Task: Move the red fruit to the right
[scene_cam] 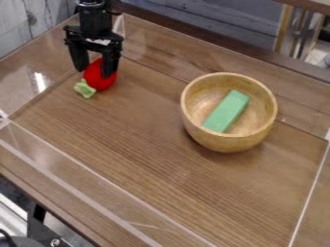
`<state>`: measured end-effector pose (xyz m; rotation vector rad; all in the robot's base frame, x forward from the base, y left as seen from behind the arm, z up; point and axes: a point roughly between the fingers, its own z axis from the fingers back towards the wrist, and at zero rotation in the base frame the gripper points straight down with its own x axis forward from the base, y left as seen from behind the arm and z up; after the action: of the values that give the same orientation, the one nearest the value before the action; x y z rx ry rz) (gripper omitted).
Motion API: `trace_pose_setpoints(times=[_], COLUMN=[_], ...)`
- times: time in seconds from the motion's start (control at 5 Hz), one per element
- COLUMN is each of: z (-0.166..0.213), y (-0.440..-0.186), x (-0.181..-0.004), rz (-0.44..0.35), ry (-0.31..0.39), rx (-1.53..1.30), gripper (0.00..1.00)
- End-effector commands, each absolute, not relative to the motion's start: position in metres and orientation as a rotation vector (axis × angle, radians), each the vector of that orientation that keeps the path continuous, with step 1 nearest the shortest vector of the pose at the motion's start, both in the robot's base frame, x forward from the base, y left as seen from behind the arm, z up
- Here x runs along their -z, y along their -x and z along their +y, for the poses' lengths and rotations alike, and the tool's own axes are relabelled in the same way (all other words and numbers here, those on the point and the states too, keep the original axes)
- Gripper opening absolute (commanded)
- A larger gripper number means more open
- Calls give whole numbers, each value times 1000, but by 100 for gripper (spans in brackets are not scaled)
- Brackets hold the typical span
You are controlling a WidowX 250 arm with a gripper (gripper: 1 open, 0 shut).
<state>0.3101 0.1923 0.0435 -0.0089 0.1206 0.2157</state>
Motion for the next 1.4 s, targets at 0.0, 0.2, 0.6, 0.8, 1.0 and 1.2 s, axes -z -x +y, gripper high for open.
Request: trace_pose_setpoints(times=[0.0,0.2,0.6,0.8,1.0,1.2], z=[195,202,213,214,211,208], y=[-312,-310,-298,-290,-283,-285], x=[-55,-59,-62,-59,-65,-71], rz=[90,88,72,66,51,41], ry=[-11,-6,36,49,67,80], rx=[-210,-197,-204,-226,-228,-232], gripper=[100,0,100,100,100,100])
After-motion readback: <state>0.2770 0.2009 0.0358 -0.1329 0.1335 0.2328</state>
